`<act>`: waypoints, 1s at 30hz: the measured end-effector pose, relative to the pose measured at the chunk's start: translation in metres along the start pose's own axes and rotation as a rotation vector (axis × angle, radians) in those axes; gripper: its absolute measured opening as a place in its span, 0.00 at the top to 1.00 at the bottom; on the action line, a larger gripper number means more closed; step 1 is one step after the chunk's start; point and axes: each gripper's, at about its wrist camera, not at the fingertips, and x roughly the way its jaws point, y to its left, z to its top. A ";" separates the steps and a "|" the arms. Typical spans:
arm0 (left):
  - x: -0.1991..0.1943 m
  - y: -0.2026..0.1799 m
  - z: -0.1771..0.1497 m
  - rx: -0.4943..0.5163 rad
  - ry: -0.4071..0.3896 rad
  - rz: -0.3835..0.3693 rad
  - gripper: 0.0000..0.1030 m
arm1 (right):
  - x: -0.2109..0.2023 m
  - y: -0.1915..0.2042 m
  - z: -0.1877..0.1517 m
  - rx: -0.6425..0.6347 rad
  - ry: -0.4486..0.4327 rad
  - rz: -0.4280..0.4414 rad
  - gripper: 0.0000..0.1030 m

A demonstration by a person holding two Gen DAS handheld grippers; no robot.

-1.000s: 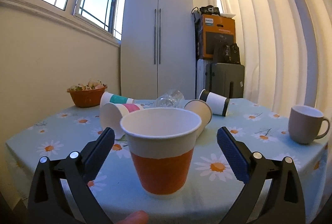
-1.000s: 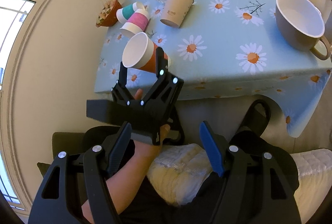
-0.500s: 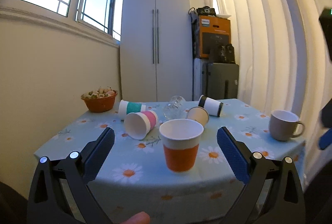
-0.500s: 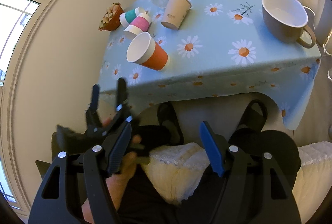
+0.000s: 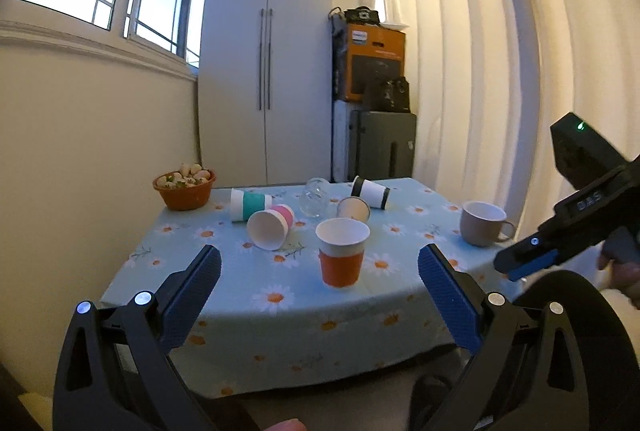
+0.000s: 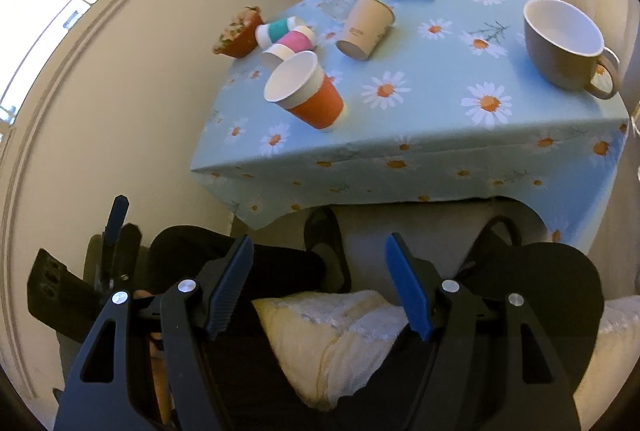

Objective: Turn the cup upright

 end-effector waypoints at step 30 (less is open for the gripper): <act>-0.001 0.039 -0.022 -0.073 0.220 -0.069 0.06 | -0.015 0.012 -0.053 -0.328 -0.486 -0.371 0.20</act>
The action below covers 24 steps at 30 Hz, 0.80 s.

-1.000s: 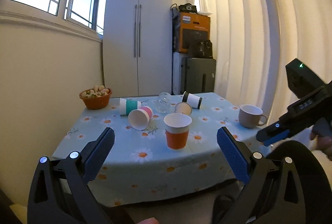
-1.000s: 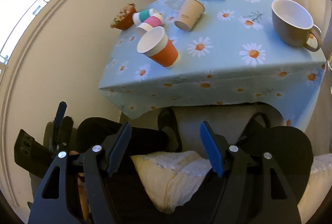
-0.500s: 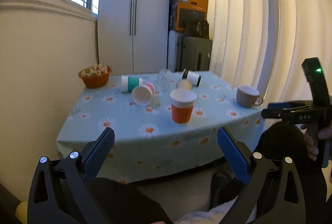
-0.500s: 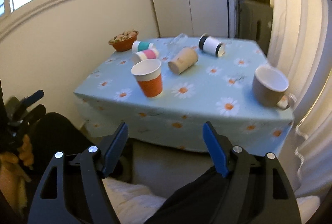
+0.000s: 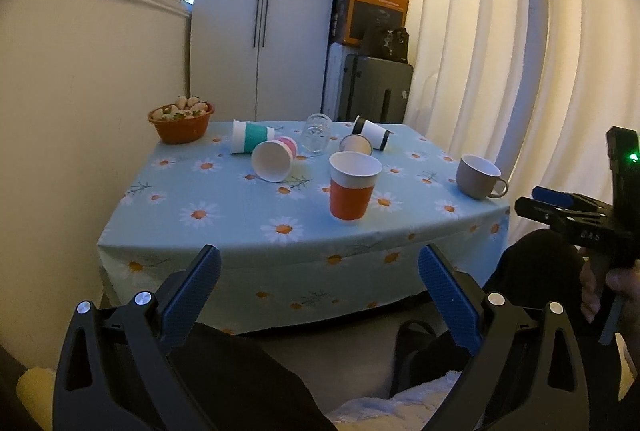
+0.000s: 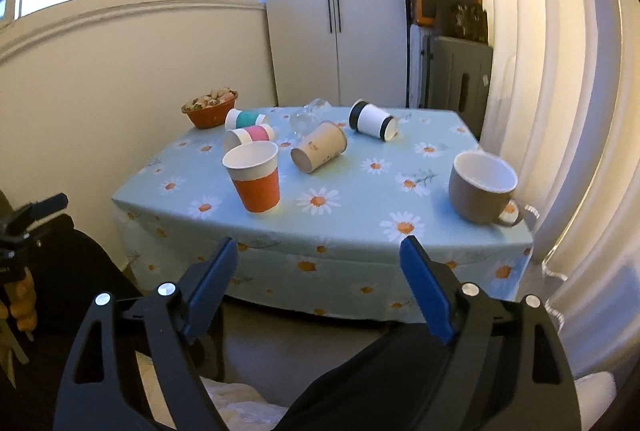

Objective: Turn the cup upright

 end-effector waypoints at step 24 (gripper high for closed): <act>0.009 -0.007 -0.002 0.009 0.029 0.002 0.06 | -0.001 0.014 -0.002 -0.053 -0.009 -0.047 0.20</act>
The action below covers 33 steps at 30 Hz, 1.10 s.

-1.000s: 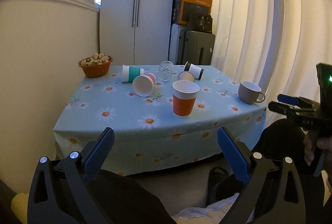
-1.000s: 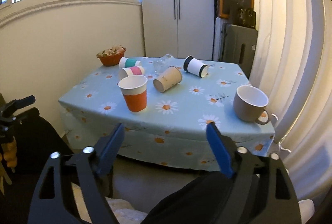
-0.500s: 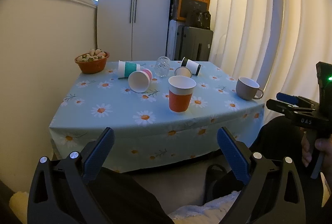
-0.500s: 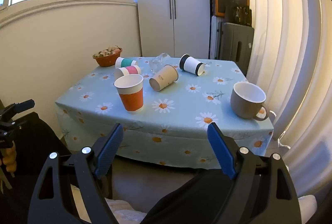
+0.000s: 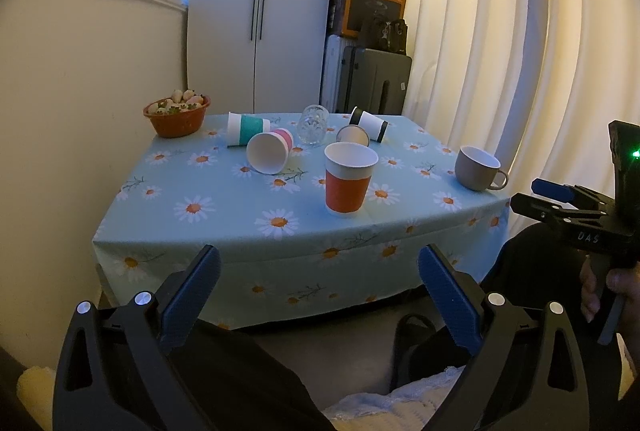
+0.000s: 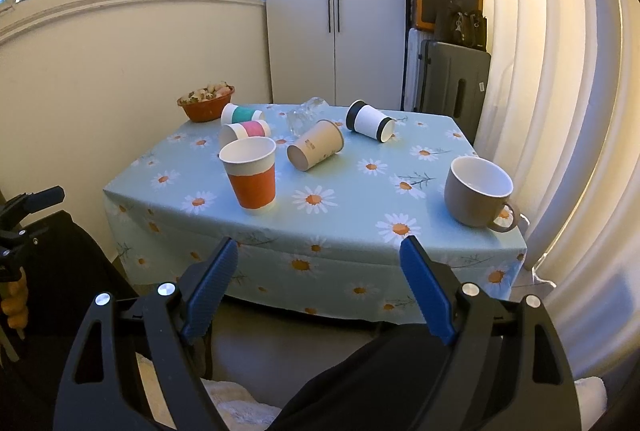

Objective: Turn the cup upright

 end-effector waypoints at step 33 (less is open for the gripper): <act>0.000 0.000 -0.001 -0.003 -0.001 -0.001 0.06 | 0.003 -0.001 -0.002 -0.007 0.009 -0.005 0.16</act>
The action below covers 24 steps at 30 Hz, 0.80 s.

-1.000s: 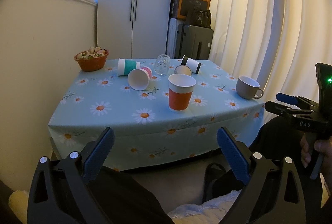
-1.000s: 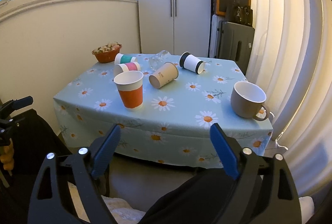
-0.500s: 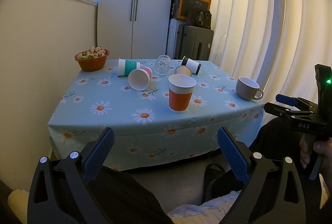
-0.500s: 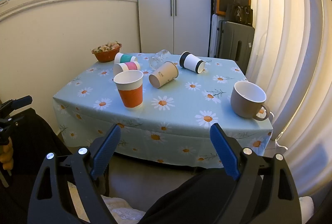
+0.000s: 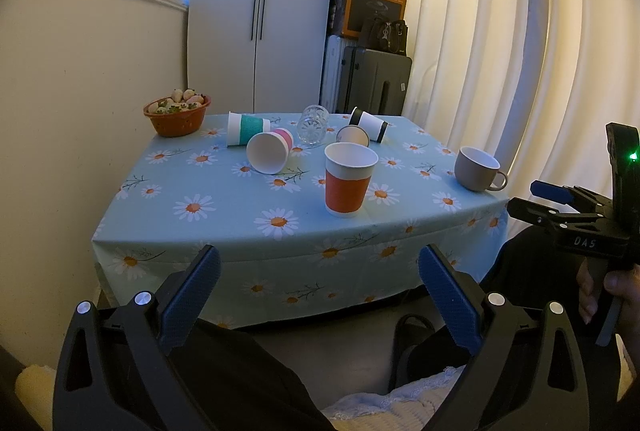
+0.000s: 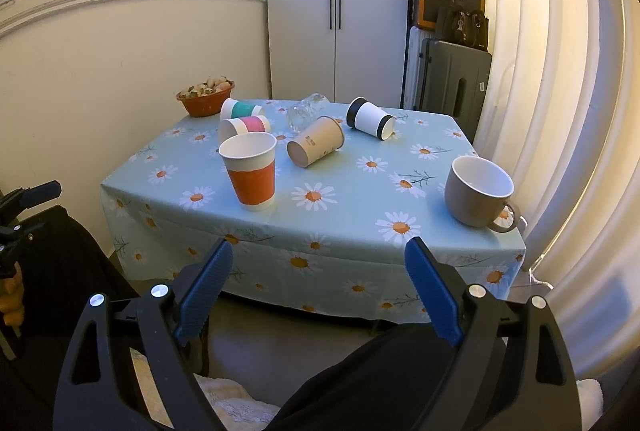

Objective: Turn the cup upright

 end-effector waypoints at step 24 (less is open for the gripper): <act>0.000 0.001 0.000 -0.001 0.000 -0.001 0.06 | 0.001 -0.002 -0.001 -0.003 -0.001 0.000 0.14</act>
